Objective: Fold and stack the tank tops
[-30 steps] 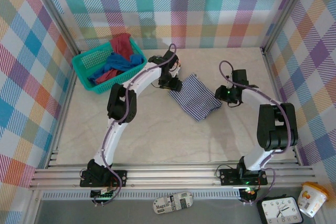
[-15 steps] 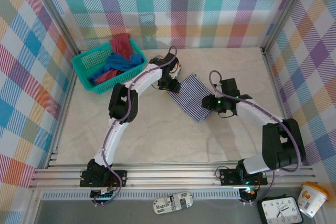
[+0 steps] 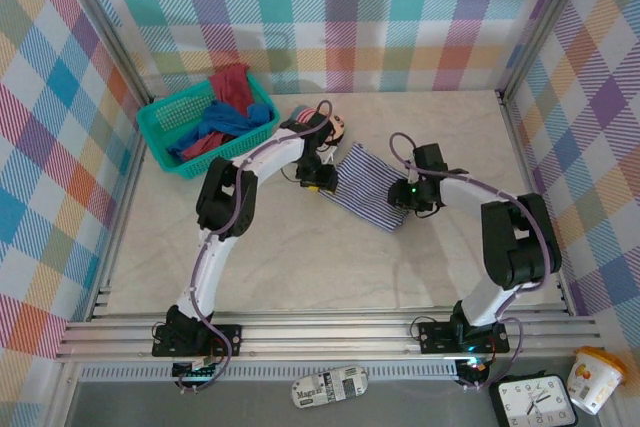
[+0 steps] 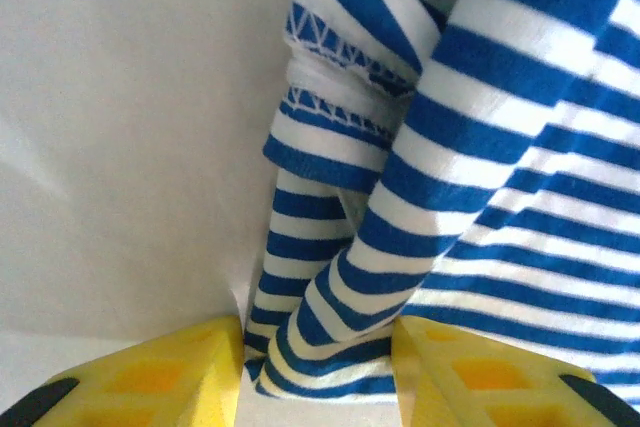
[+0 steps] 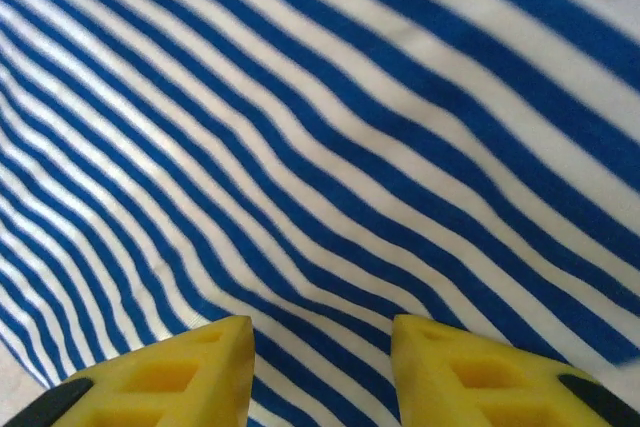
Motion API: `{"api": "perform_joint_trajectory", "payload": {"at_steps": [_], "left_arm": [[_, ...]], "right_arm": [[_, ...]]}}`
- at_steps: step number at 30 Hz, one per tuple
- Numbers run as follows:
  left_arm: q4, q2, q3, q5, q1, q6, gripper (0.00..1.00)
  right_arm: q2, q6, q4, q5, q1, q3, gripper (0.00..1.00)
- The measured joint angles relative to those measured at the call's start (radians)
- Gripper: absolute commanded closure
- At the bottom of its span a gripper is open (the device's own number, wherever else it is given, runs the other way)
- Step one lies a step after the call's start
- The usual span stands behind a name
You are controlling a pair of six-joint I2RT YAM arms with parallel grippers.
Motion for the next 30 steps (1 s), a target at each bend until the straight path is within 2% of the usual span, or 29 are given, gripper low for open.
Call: {"api": "perform_joint_trajectory", "payload": {"at_steps": [3, 6, 11, 15, 24, 30], "left_arm": [[0.008, -0.055, -0.093, 0.028, -0.010, -0.023, 0.52], [0.015, -0.119, -0.170, 0.043, -0.018, -0.050, 0.47], [0.074, -0.207, -0.197, 0.010, -0.023, -0.061, 0.44], [0.099, -0.189, -0.126, -0.014, -0.023, -0.060, 0.43], [0.109, 0.031, 0.151, -0.025, -0.018, -0.047, 0.43], [0.098, 0.089, 0.165, 0.010, -0.008, -0.046, 0.43]], "right_arm": [[-0.068, -0.021, -0.040, 0.030, -0.018, 0.000, 0.46], [-0.175, 0.001, -0.058, 0.055, -0.029, -0.014, 0.34], [-0.270, 0.095, -0.057, 0.068, -0.029, -0.105, 0.34], [-0.202, 0.145, -0.050, 0.048, -0.029, -0.127, 0.36], [-0.001, 0.150, -0.019, 0.057, 0.002, 0.010, 0.39], [0.097, 0.136, -0.028, 0.115, 0.057, 0.108, 0.42]]}}
